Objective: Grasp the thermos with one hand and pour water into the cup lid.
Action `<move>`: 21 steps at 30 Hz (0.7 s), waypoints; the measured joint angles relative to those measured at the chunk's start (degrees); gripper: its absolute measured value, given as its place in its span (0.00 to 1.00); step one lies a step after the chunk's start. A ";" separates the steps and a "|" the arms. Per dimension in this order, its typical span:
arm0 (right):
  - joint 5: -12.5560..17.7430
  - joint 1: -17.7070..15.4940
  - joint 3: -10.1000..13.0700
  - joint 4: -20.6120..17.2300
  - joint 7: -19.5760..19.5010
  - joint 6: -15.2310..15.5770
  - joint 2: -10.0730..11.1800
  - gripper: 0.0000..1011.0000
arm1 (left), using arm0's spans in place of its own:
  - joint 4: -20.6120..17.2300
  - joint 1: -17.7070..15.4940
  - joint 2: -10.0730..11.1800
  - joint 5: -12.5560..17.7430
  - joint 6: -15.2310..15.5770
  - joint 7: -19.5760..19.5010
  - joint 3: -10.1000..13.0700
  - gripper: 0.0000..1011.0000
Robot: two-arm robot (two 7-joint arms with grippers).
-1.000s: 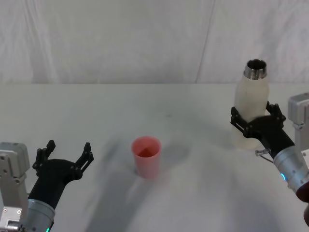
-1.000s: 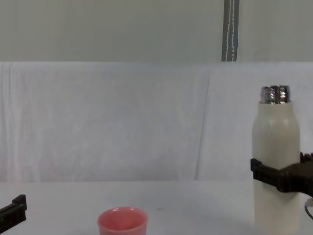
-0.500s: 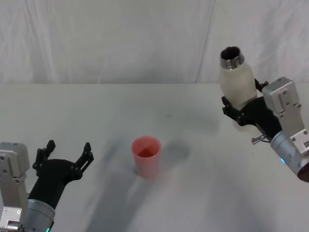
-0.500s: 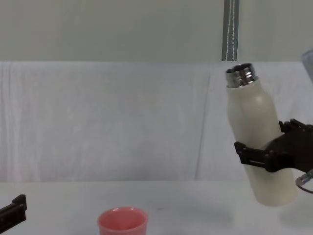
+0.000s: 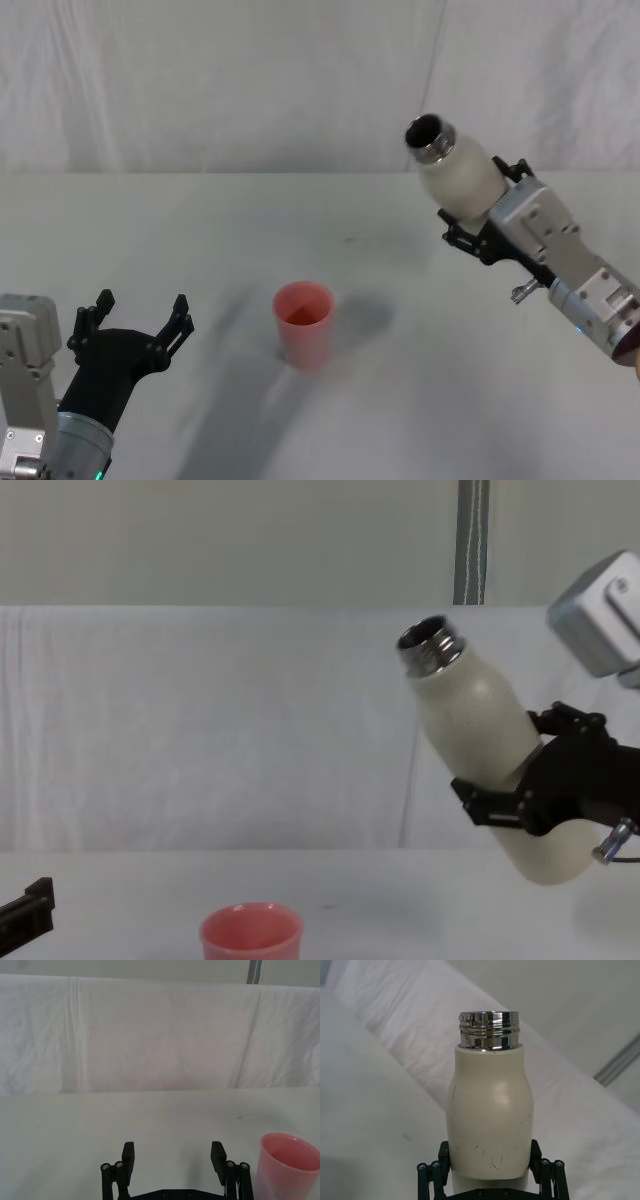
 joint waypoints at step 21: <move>-17.52 3.96 -10.39 0.83 0.46 1.54 2.53 0.94 | 0.00 0.00 0.00 0.00 0.00 0.00 0.00 0.99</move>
